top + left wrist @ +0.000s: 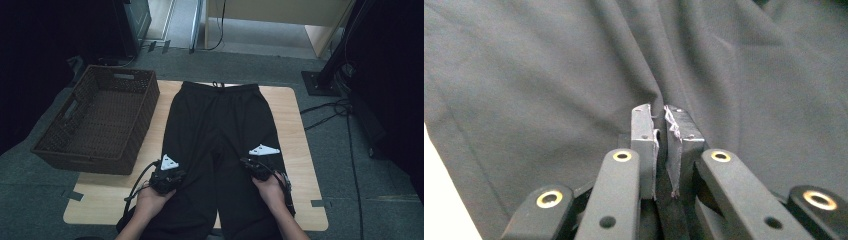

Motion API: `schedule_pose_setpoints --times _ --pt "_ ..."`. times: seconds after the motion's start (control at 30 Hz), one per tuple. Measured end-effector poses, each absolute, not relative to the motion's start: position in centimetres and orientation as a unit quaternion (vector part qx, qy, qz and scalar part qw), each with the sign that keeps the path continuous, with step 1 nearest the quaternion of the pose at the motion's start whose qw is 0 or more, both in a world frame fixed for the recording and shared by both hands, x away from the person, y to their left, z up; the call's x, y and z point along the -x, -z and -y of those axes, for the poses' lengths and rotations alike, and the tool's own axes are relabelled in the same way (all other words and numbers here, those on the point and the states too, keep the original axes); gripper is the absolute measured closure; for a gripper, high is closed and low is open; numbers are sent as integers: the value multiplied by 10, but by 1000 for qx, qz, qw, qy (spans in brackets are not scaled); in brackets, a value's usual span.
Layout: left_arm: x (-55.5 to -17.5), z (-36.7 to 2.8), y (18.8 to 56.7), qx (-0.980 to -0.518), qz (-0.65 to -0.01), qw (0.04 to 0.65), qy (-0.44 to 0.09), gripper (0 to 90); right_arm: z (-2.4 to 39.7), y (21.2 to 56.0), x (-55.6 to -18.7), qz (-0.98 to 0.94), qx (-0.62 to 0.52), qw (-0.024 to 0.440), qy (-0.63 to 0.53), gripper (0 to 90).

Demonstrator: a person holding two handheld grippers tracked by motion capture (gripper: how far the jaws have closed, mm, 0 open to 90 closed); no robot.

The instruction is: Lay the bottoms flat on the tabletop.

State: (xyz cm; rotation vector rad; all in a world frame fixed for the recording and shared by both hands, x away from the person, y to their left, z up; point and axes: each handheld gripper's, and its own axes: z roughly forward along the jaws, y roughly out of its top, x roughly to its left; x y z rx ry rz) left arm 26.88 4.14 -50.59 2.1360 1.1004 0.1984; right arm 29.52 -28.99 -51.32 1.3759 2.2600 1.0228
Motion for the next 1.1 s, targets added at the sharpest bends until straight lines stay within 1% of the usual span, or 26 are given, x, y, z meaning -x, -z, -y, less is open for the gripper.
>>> schedule_pose_setpoints --times 0.07,0.1,0.13,0.2,0.23,0.27,0.3,0.33,0.37,0.4,0.43,0.47,0.5,0.53,0.6,0.63,0.67,0.73,0.87,0.9,0.93,0.97,1.0,1.07,1.1 --pt "-271 -42 505 -824 -426 365 -79 808 290 511 -298 -785 -480 148 -364 812" --pt "-271 -42 505 -824 -426 365 -79 794 290 511 -298 -785 -480 148 -364 812" --pt "-273 -43 504 -822 -428 369 -77 794 289 510 -299 -782 -477 151 -370 794" --pt "-275 -46 503 -818 -430 376 -74 732 287 509 -302 -776 -474 157 -385 734" --pt "-276 -47 502 -816 -431 379 -75 732 287 509 -302 -776 -474 157 -385 734" --pt "-278 -49 499 -814 -429 383 -79 686 285 509 -304 -775 -470 164 -389 693" --pt "-278 -49 499 -814 -429 383 -79 659 285 509 -304 -775 -470 164 -389 693" --pt "-279 -50 498 -812 -426 388 -91 633 284 511 -306 -774 -468 175 -389 652" --pt "-279 -50 498 -812 -426 388 -91 593 284 511 -306 -774 -468 175 -389 652" --pt "-281 -51 498 -806 -436 389 -93 529 285 514 -308 -773 -469 172 -391 628" --pt "-281 -51 498 -806 -436 389 -93 499 286 515 -309 -771 -471 171 -392 610" --pt "-285 -53 499 -804 -442 391 -75 489 286 516 -310 -769 -474 168 -394 592" --pt "-286 -53 499 -806 -440 389 -74 459 286 517 -311 -767 -478 168 -394 565" --pt "-286 -54 500 -806 -439 390 -77 461 287 517 -312 -766 -482 168 -392 543" --pt "-287 -56 500 -807 -435 394 -70 467 287 518 -312 -764 -483 172 -391 532" --pt "-288 -57 500 -804 -437 398 -65 480 286 519 -313 -765 -483 176 -389 521" --pt "-288 -60 499 -804 -433 405 -55 518 285 520 -313 -770 -480 181 -379 507" --pt "-289 -61 498 -805 -431 403 -58 517 285 521 -313 -770 -477 188 -378 506" --pt "-289 -65 495 -812 -423 398 -66 492 282 522 -312 -775 -468 199 -374 471" --pt "-289 -65 494 -811 -422 400 -64 480 280 522 -311 -778 -466 203 -369 448" --pt "-290 -66 493 -815 -420 395 -60 458 279 522 -311 -778 -467 211 -364 400" --pt "-291 -66 492 -817 -422 389 -56 440 279 522 -311 -774 -475 211 -362 375" --pt "-294 -67 489 -818 -422 387 -50 424 281 522 -313 -769 -483 204 -365 394" --pt "-295 -68 487 -819 -421 387 -50 425 281 523 -313 -769 -482 210 -364 406" --pt "-296 -70 484 -817 -422 390 -51 425 281 522 -313 -768 -482 211 -365 440"
